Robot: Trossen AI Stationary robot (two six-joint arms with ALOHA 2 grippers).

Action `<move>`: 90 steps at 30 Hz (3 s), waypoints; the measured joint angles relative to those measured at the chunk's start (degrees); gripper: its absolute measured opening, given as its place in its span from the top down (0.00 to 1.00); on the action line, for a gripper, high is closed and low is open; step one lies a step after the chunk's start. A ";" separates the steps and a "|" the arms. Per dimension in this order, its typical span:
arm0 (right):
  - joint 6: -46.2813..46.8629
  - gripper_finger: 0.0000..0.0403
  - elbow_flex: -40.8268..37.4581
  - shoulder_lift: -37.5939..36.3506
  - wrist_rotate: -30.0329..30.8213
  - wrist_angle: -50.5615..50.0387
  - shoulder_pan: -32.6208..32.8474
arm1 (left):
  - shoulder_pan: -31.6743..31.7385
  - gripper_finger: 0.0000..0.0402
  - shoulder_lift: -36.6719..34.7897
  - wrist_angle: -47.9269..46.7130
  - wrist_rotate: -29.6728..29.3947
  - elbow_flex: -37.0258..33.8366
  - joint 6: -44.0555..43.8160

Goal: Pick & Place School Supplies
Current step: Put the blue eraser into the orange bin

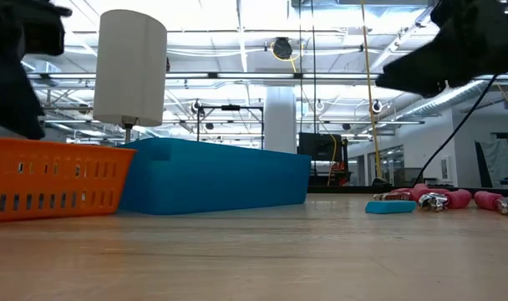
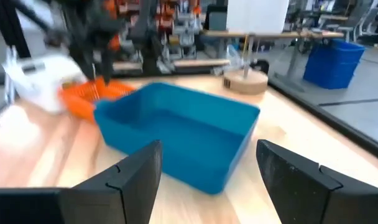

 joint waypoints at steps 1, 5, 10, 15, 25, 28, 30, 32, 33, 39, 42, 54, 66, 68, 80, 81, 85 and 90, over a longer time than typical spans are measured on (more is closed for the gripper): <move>0.04 0.38 0.00 1.20 -0.07 -0.09 0.00 | 0.44 0.58 -0.42 0.27 0.02 0.25 1.48; 0.13 0.38 0.00 7.39 -1.19 -0.02 -0.05 | 2.00 0.50 -3.67 3.85 0.22 1.35 9.40; 4.26 0.38 0.28 14.98 -11.23 -0.01 -1.76 | 3.74 0.44 -7.62 10.78 -0.20 1.55 19.32; 5.71 0.38 1.29 22.13 -21.64 -0.06 -5.10 | 5.64 0.42 -9.33 18.11 -3.75 1.55 30.74; 0.84 0.38 6.79 32.08 -34.62 -4.13 -9.67 | 11.11 0.42 -9.29 29.41 -6.25 1.59 45.39; -0.34 0.38 7.83 34.34 -35.93 -6.51 -10.30 | 12.91 0.42 -9.29 29.05 -6.23 1.59 45.91; -0.51 0.38 8.02 35.99 -35.96 -6.46 -10.32 | 14.01 0.42 -9.27 28.88 -6.21 1.59 45.94; -0.55 0.38 8.07 37.28 -35.92 -6.14 -10.25 | 14.93 0.42 -9.27 28.84 -5.82 1.58 45.95; -0.55 0.38 8.11 37.86 -35.86 -5.84 -10.25 | 15.37 0.42 -9.22 28.72 -5.79 1.60 46.01; -0.49 0.42 8.11 38.92 -35.81 -5.80 -10.25 | 17.26 0.42 -9.05 27.09 -5.71 1.58 46.05; -0.47 0.49 8.11 38.95 -35.79 -5.96 -10.23 | 17.72 0.42 -9.05 26.58 -5.64 1.58 46.01; -0.52 0.69 8.11 39.05 -35.72 -6.26 -10.25 | 17.68 0.42 -9.05 26.23 -5.60 1.58 46.13; -3.79 0.79 7.96 38.94 -35.91 -3.89 -10.21 | 17.68 0.42 -9.05 26.21 -5.62 1.58 45.51; -5.25 0.79 7.88 38.57 -35.92 -2.25 -10.21 | 17.68 0.42 -9.05 26.22 -5.63 1.58 44.41; -17.81 0.78 7.89 33.68 -21.21 9.49 -10.21 | 19.09 0.42 -6.97 28.25 -6.00 1.57 38.14; -19.33 0.78 7.89 33.71 -19.38 10.51 -10.21 | 19.64 0.42 -6.40 28.96 -6.07 1.53 36.63; -25.50 0.78 7.89 33.69 -14.16 15.58 -10.21 | 22.73 0.42 -2.83 32.26 -5.98 1.51 31.12; -30.21 0.78 7.89 33.69 -11.00 21.73 -10.21 | 25.82 0.42 2.55 40.36 -5.77 1.53 30.01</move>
